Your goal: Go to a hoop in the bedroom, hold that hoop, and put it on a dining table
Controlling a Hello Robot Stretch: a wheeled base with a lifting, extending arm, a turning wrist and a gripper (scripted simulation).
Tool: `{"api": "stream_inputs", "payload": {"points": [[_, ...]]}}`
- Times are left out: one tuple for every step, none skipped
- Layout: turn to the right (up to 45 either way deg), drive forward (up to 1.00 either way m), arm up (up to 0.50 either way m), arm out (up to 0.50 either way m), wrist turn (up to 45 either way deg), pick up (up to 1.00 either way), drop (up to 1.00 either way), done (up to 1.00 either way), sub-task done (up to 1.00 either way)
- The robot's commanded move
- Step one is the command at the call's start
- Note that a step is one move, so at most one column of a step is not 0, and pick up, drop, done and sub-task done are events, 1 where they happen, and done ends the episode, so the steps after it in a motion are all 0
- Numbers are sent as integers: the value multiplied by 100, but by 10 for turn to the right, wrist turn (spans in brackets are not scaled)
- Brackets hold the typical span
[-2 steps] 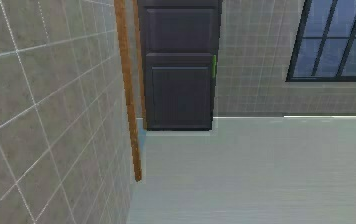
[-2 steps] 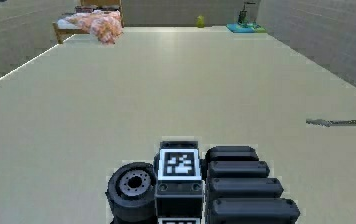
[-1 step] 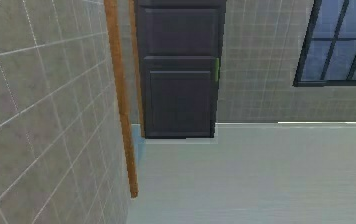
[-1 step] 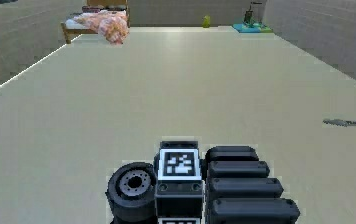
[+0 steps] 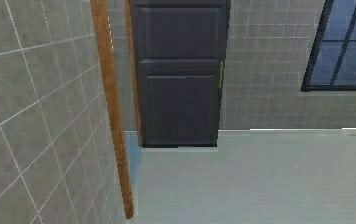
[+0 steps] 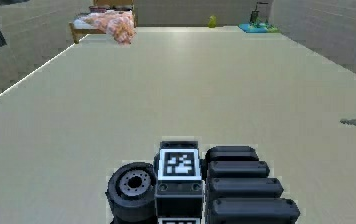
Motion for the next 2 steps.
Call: {"api": "stream_inputs", "payload": {"points": [[450, 0, 0, 0, 0, 0, 0, 0, 0], [420, 0, 0, 0, 0, 0, 0, 0, 0]]}}
